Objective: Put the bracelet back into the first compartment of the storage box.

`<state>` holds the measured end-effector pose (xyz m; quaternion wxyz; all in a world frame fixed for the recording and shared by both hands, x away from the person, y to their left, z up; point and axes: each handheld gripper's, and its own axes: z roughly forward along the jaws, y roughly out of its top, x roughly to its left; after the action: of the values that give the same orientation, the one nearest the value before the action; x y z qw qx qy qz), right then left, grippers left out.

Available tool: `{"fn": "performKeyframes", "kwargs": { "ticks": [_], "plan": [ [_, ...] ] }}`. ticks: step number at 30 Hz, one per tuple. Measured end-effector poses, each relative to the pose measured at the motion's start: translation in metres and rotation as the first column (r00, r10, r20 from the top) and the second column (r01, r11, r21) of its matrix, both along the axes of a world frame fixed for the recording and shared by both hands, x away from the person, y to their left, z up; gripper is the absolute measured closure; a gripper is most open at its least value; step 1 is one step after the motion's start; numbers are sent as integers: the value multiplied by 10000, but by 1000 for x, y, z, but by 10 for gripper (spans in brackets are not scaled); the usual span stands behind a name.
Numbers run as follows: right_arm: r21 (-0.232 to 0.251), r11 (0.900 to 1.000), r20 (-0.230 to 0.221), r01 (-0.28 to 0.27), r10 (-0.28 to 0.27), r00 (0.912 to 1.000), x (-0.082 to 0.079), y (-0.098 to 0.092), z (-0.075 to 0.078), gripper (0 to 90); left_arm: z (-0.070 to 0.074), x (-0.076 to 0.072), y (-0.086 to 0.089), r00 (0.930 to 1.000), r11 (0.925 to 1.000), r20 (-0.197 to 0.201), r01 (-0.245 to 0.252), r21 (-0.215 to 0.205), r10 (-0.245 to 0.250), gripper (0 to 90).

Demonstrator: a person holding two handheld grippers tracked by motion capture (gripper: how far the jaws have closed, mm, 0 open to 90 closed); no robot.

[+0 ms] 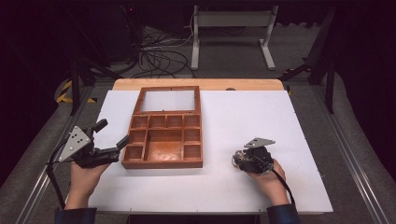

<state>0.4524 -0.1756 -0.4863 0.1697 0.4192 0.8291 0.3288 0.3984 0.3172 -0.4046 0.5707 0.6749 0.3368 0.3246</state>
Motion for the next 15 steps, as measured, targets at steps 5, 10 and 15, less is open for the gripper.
{"fn": "performKeyframes", "kwargs": {
  "ticks": [5,10,15],
  "plan": [
    [37,10000,-34,74,-74,10000,-2,2,0,634,1,-1,0,10000,10000,9,-14,-27,14,59],
    [120,9999,-176,-61,63,9998,-3,3,1,774,2,-1,-1,10000,10000,53,15,-1,-15,62],
    [-37,9996,-151,-295,294,9995,-3,4,2,787,2,-2,-2,10000,10000,12,68,-17,-68,63]
  ]
}}
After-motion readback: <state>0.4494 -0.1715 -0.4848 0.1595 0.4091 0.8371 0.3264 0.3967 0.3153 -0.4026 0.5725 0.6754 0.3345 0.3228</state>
